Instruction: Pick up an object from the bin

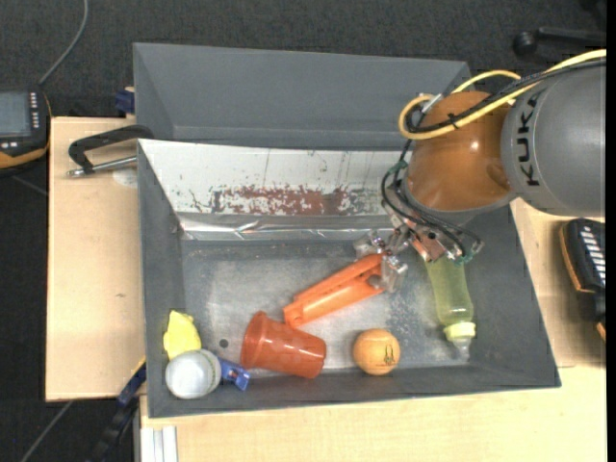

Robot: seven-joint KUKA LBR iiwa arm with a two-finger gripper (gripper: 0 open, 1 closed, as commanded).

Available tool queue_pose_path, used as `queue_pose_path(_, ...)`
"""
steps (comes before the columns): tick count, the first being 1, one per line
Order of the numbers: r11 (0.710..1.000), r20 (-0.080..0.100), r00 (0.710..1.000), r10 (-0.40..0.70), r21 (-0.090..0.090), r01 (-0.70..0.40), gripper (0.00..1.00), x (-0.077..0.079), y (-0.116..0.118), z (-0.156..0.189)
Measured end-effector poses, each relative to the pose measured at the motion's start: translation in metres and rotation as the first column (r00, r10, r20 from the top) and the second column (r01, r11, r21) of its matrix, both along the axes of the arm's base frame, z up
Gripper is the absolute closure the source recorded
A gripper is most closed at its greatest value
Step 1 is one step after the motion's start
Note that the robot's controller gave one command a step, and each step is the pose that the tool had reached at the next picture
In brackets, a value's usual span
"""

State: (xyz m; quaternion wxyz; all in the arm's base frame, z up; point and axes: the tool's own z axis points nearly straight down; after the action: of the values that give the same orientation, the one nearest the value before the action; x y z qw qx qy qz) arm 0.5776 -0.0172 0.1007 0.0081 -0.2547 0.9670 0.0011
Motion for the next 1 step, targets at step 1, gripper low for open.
queue_pose_path(1, 1.000, 0.002, 1.000, -0.017, 0.001, 0.017, 1.00, 0.0035, 0.0069, 0.0479)
